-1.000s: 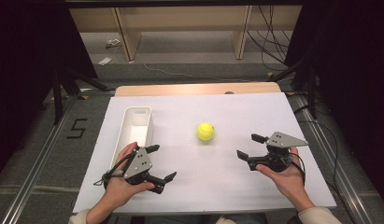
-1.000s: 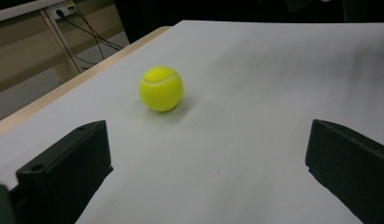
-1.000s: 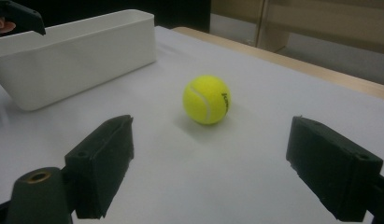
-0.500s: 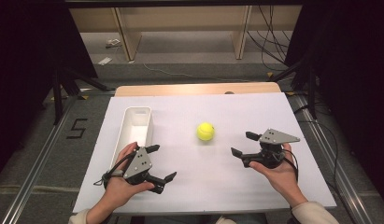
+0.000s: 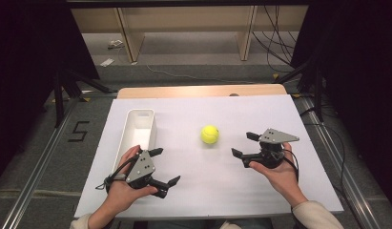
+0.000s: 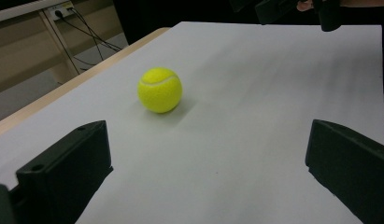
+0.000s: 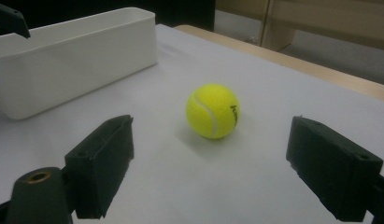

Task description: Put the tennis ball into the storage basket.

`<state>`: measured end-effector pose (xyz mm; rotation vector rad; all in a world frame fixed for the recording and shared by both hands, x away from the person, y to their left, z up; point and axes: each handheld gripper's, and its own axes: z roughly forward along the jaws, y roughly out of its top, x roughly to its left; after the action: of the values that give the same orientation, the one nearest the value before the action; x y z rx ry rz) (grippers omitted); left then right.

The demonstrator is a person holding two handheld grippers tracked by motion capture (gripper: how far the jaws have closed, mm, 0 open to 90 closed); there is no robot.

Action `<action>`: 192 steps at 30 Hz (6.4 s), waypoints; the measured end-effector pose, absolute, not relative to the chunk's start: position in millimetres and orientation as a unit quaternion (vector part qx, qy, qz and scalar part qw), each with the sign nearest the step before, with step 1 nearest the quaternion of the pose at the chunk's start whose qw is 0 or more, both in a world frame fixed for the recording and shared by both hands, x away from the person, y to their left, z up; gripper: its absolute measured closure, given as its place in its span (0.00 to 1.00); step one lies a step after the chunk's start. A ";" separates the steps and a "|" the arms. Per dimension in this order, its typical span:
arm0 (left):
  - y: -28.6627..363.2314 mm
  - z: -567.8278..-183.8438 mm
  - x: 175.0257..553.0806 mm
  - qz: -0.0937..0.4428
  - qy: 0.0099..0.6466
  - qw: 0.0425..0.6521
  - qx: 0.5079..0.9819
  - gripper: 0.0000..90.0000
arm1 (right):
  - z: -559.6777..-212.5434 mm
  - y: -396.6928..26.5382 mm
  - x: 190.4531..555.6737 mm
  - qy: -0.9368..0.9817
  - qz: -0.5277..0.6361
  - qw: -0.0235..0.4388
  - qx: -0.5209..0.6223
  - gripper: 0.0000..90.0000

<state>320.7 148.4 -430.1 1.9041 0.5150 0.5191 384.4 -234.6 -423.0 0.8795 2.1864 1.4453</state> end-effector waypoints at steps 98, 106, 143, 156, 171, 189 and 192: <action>148.5 -429.7 320.1 0.214 0.212 0.525 0.796 0.00 | -452.0 -170.8 462.1 0.802 0.465 0.168 0.337 0.17; 148.5 -429.6 319.9 0.214 0.212 0.525 0.796 0.00 | -459.6 -160.7 469.0 0.811 0.454 0.162 0.333 0.17; 149.2 -429.5 320.0 0.212 0.211 0.527 0.796 0.00 | -484.6 -135.3 497.1 0.822 0.420 0.152 0.353 0.17; 149.5 -429.2 319.8 0.212 0.211 0.528 0.795 0.00 | -489.7 -128.4 500.5 0.828 0.415 0.144 0.348 0.21; 149.8 -429.0 319.7 0.213 0.211 0.528 0.794 0.00 | -489.9 -124.1 500.2 0.829 0.416 0.141 0.347 0.29; 150.0 -429.0 319.6 0.213 0.211 0.529 0.794 0.00 | -480.7 -129.4 498.3 0.817 0.431 0.152 0.351 0.29; 150.0 -429.1 319.6 0.212 0.211 0.529 0.794 0.00 | -478.8 -130.3 498.0 0.816 0.434 0.152 0.352 0.29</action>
<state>319.6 150.0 -429.1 1.8975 0.5043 0.5072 498.0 -130.3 -478.8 1.0093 2.3401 1.2444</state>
